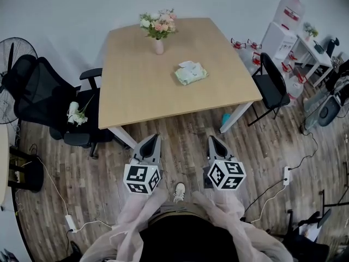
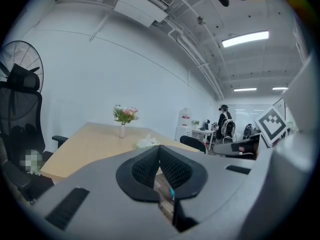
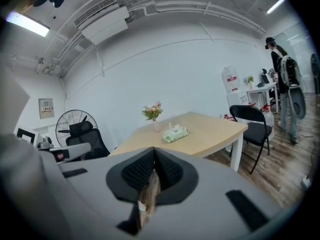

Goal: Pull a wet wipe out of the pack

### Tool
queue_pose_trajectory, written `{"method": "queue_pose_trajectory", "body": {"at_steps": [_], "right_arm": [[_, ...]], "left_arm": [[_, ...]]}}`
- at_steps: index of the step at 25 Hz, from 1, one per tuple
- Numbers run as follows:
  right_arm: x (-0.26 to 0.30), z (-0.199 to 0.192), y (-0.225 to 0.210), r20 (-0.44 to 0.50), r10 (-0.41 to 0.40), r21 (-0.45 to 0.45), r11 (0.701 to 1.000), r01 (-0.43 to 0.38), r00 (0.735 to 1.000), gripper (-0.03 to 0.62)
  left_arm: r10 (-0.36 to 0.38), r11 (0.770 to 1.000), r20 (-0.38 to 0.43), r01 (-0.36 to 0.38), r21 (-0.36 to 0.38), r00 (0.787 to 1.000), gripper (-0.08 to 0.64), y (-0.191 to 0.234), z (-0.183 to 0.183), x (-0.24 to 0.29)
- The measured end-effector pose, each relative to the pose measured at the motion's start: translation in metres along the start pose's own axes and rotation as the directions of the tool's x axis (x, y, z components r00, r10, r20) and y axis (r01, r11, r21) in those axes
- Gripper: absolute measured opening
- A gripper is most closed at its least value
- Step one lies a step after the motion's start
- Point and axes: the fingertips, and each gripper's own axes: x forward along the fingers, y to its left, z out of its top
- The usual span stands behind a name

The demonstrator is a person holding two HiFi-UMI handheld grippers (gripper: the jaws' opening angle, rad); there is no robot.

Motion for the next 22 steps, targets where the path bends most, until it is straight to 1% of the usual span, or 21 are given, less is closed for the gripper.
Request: {"method": "queue_pose_trajectory", "body": {"at_steps": [4, 8, 17, 20, 22], "right_arm": [[0.024, 0.007, -0.010, -0.005, 0.015, -0.008, 1.000, -0.015, 1.000, 0.009], [0.038, 0.011, -0.019, -0.009, 0.029, -0.014, 0.999, -0.029, 1.000, 0.009], [0.043, -0.001, -0.026, -0.047, 0.035, -0.005, 0.999, -0.035, 0.998, 0.009], [0.041, -0.003, -0.028, -0.048, 0.032, 0.000, 0.999, -0.032, 0.998, 0.010], [0.043, -0.004, -0.034, -0.051, 0.020, 0.006, 1.000, -0.019, 0.998, 0.010]], "left_arm": [[-0.002, 1.000, 0.006, 0.002, -0.012, 1.000, 0.009, 0.004, 0.002, 0.028], [-0.013, 1.000, 0.009, 0.014, -0.012, 1.000, 0.009, -0.002, 0.001, 0.047], [0.008, 1.000, -0.035, -0.009, -0.023, 0.999, 0.009, -0.001, -0.013, 0.052], [0.002, 0.999, -0.039, -0.004, -0.046, 0.999, 0.009, -0.002, -0.015, 0.055], [0.000, 0.999, -0.037, -0.002, -0.047, 0.999, 0.009, -0.003, -0.014, 0.060]]}}
